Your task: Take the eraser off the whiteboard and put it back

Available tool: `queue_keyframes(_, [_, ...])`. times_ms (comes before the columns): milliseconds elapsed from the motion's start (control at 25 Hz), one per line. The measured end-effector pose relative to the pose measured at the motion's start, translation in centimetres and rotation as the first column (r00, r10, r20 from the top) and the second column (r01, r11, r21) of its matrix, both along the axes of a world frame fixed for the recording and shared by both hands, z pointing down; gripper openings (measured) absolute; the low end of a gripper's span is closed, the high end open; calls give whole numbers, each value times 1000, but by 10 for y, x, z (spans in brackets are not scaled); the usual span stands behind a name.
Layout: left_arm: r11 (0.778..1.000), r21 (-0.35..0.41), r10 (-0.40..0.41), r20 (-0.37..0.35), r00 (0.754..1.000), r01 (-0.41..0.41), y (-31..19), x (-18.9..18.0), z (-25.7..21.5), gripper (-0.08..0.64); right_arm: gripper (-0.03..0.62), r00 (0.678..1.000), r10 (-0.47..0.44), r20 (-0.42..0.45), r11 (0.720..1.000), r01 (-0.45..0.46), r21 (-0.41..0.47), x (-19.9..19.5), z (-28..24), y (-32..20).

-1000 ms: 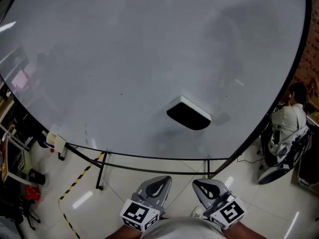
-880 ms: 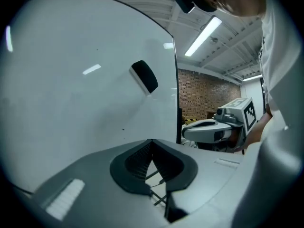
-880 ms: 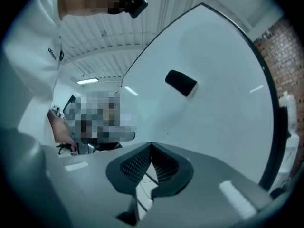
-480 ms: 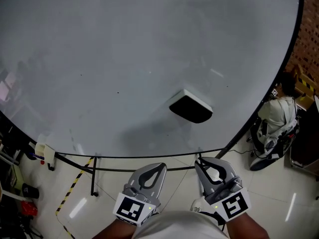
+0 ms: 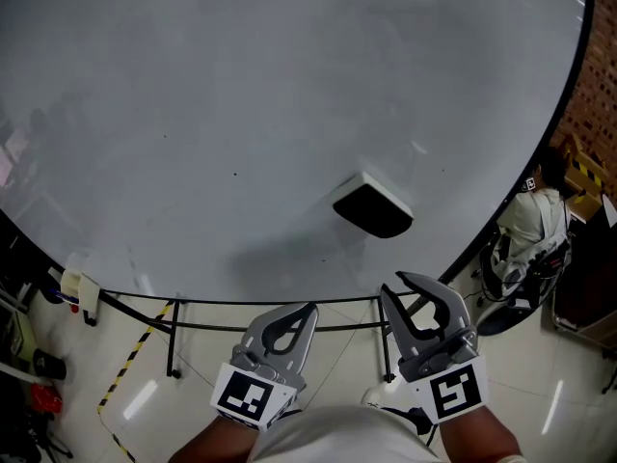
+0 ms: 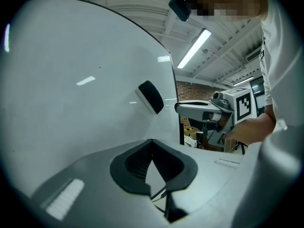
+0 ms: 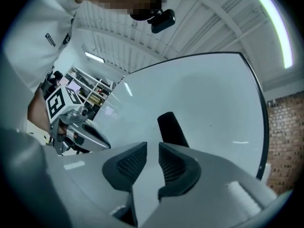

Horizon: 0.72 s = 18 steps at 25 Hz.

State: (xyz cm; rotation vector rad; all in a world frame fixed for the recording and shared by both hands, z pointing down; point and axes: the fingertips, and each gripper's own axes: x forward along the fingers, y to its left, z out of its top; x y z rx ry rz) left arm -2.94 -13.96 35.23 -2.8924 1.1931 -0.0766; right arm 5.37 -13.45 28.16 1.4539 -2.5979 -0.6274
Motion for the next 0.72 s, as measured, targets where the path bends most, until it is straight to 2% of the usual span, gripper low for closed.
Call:
queue_keyframes(240, [1000, 17, 9, 33, 999, -10, 4, 4, 2, 15, 111, 998, 46, -52, 998, -43, 51, 2, -12, -8])
queue_keyframes(480, [1000, -11, 15, 13, 1000, -15, 8, 3, 3, 15, 136, 989, 97, -113, 992, -86, 98, 2, -28, -22])
queue_keyframes(600, [999, -50, 12, -28, 1000, -14, 10, 1, 5, 15, 179, 985, 117, -130, 987, -101, 122, -1, -36, -28])
queue_keyframes(640, [998, -57, 11, -30, 999, -13, 11, 1, 6, 15, 213, 983, 124, -138, 986, -107, 125, -3, -37, -30])
queue_keyframes(720, [998, -64, 9, -23, 1000, -10, 13, -1, 10, 14, 234, 976, 143, -167, 984, -122, 129, -6, -35, -36])
